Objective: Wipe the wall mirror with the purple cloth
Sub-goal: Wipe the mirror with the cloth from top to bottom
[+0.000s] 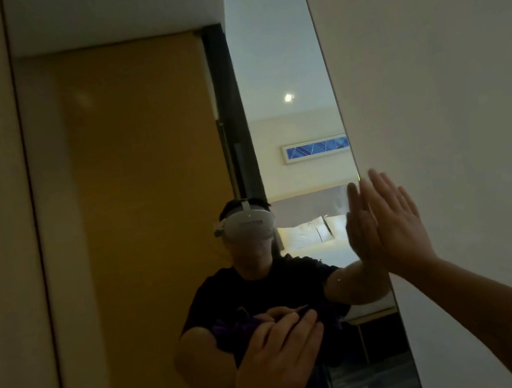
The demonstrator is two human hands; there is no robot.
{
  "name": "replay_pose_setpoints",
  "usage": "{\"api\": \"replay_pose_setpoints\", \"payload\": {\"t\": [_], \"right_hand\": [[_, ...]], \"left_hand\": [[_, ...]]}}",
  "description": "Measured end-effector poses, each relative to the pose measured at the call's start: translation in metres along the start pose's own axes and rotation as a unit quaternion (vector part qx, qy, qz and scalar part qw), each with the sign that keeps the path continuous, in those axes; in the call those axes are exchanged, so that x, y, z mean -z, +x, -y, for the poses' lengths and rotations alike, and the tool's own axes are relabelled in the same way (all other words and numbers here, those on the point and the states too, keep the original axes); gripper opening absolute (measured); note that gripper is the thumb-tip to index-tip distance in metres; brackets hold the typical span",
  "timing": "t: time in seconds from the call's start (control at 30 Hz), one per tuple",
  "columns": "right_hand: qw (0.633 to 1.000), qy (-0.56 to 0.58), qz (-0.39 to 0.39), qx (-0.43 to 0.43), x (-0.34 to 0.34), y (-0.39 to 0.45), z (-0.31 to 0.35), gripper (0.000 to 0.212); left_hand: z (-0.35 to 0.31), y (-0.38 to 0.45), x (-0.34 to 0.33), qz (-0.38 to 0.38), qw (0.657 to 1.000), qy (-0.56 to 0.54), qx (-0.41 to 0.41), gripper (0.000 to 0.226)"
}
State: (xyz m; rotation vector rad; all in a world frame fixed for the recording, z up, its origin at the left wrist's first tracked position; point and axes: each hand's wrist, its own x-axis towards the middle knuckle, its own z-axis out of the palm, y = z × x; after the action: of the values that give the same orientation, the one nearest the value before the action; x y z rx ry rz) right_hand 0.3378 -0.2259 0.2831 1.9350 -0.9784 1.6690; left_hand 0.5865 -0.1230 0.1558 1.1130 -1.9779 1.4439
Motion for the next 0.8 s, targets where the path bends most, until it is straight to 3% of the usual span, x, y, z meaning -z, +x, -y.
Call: {"api": "replay_pose_setpoints", "payload": {"t": [0.07,0.17,0.33,0.53,0.63,0.8], "right_hand": [[0.996,-0.009,0.027,-0.079,0.006,0.008,-0.024,0.068],[0.989,-0.072,0.086,-0.093,-0.002,0.01,-0.05,0.068],[0.991,-0.094,0.065,-0.071,-0.013,0.007,-0.061,0.061],[0.993,-0.099,0.024,-0.053,-0.021,0.006,-0.066,0.062],[0.994,-0.096,0.013,-0.046,-0.023,0.006,-0.068,0.064],[0.994,-0.103,0.023,-0.038,-0.023,0.005,-0.073,0.063]], "left_hand": [[0.006,0.01,0.005,-0.03,0.999,0.024,-0.008,0.034],[0.025,0.059,0.016,-0.087,0.996,0.015,0.032,0.038],[0.087,0.214,0.058,-0.162,0.977,0.027,0.138,0.048],[0.142,0.343,0.083,-0.14,0.968,0.069,0.198,0.048],[0.126,0.33,0.072,-0.128,0.977,0.099,0.139,0.048],[0.039,0.233,0.031,-0.074,0.994,0.077,0.0,0.048]]}}
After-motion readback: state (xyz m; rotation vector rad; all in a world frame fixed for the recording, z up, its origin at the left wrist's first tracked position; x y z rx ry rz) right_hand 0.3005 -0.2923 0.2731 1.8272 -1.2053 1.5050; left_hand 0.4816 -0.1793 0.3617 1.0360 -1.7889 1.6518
